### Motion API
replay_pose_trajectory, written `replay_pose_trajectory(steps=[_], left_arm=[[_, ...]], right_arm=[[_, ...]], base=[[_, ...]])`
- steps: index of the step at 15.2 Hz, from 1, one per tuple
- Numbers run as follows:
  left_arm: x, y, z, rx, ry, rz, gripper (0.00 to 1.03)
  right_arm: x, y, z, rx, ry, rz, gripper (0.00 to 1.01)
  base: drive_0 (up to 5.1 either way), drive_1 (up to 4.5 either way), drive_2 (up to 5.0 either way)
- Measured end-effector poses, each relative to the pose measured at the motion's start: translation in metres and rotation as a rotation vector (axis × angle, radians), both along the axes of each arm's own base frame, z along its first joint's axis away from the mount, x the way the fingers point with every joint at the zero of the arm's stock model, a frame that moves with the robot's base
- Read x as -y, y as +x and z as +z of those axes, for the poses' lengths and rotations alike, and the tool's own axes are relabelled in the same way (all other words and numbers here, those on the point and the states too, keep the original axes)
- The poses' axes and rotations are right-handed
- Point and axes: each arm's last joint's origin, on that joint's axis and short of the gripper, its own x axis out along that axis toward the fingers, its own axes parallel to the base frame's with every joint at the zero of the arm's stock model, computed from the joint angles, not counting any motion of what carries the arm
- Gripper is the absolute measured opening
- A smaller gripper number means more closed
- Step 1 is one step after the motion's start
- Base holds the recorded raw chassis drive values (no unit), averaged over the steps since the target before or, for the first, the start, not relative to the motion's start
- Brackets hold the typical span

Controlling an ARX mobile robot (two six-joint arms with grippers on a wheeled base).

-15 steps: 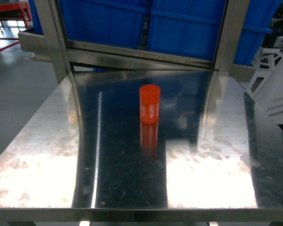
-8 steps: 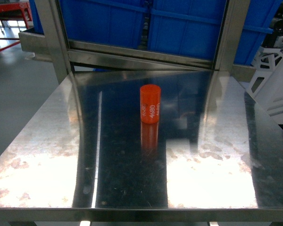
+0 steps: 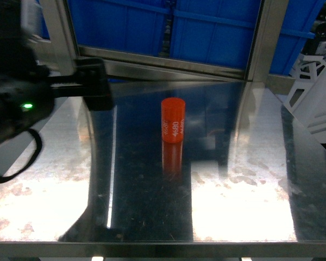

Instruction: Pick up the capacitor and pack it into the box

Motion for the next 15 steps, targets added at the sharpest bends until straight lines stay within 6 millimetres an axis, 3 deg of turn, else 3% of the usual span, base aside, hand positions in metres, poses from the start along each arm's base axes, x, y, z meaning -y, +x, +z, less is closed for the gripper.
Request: replay_pose_trajectory(steps=[2,4,7,8,9,15], left_arm=[[0.019,0.019,0.001,0.011,-0.008,-0.032,0.98],[0.056,0.049,0.001,0.023,-0.027,-0.091,0.98],[0.086,0.067,-0.013,-0.015,-0.018,-0.143,0.98],[0.105,0.078,-0.027,-0.044,-0.004,-0.172,0.98],[0.110,0.086,-0.049,-0.094,0.018,-0.171,0.98],[0.112,0.094,-0.094,-0.212,0.063,-0.157,0.97]], right_arm=[[0.000,0.000,0.000,0.000,0.000,0.000,0.98],[0.000,0.000,0.000,0.000,0.000,0.000,0.98],[0.000,0.000,0.000,0.000,0.000,0.000,0.98],[0.000,0.000,0.000,0.000,0.000,0.000,0.98],[0.000,0.000,0.000,0.000,0.000,0.000,0.98],[0.000,0.000,0.000,0.000,0.000,0.000,0.98]], base=[[0.0,0.00,0.0],[0.0,0.00,0.0],[0.0,0.00,0.0],[0.0,0.00,0.0],[0.0,0.00,0.0],[0.0,0.00,0.0]])
